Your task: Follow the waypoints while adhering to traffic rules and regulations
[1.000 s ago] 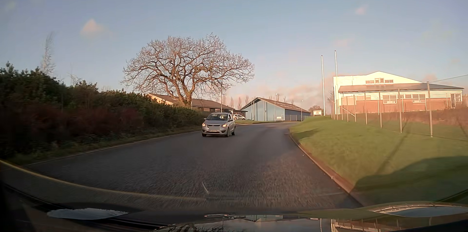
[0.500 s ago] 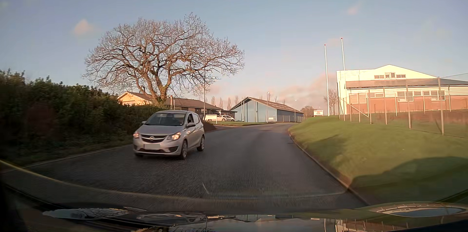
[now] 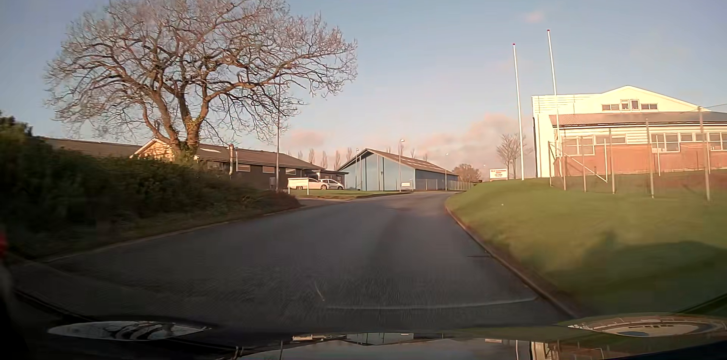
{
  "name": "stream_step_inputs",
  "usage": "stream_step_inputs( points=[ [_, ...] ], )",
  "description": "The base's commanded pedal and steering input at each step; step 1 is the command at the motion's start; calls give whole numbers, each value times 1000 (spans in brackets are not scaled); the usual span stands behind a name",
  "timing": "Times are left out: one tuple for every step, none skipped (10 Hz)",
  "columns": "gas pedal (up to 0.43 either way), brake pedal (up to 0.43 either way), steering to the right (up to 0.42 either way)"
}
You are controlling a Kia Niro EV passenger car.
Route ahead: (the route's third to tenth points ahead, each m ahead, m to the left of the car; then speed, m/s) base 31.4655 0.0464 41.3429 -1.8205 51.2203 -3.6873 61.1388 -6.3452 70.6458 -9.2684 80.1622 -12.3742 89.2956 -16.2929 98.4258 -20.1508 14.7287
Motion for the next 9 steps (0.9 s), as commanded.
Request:
stream_step_inputs(
  points=[
    [311, 0, 30],
    [299, 0, 31],
    [299, 0, 31],
    [299, 0, 31],
    [299, 0, 31],
    [299, 0, 28],
    [299, 0, 26],
    [299, 0, 26],
    [299, 0, 26]
  ],
)
